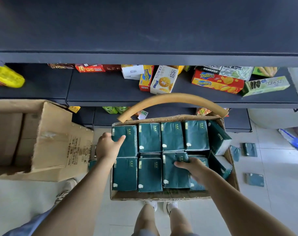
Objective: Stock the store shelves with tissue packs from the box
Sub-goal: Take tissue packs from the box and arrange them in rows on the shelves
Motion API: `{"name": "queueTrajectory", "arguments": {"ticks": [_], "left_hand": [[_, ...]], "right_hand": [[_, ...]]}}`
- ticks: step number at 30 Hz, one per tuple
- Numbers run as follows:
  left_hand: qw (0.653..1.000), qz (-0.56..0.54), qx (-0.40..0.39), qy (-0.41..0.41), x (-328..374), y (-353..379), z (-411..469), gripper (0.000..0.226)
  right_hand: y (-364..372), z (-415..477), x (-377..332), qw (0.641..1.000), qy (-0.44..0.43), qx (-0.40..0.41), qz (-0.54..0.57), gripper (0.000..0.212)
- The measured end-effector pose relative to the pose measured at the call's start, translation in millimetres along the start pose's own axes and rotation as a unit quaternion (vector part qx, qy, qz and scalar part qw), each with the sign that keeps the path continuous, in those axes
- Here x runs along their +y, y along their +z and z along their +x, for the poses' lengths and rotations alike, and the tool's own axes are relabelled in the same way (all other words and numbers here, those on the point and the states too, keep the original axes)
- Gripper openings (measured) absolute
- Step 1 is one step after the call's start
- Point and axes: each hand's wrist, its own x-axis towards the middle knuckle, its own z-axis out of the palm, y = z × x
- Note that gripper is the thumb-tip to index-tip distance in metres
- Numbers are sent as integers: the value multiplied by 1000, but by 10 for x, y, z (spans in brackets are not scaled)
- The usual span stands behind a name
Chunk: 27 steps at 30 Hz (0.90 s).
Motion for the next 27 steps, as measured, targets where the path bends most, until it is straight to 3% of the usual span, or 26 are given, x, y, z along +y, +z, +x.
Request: {"name": "queueTrajectory", "arguments": {"ticks": [6, 11, 17, 20, 23, 24, 27], "left_hand": [[994, -3, -100, -41, -31, 78, 75, 57], [991, 29, -122, -37, 43, 136, 33, 61], [974, -107, -184, -73, -41, 93, 23, 47], [945, -234, -213, -86, -145, -85, -62, 33], [899, -356, -234, -100, -157, -346, -205, 21], [888, -384, -234, -96, -126, -458, -264, 19], [874, -432, -211, -71, 41, -802, -394, 22]], "right_hand": [[46, -68, -203, 993, -19, -28, 115, 31], [202, -122, -231, 985, -18, -18, 172, 25], [256, -275, -260, 980, -42, 12, 192, 20], [200, -420, -381, 981, -69, 35, 177, 44], [127, -636, -578, 977, -120, 45, 172, 90], [105, -740, -663, 974, -136, 49, 172, 90], [45, -1087, -930, 964, -192, 58, 177, 47]]}}
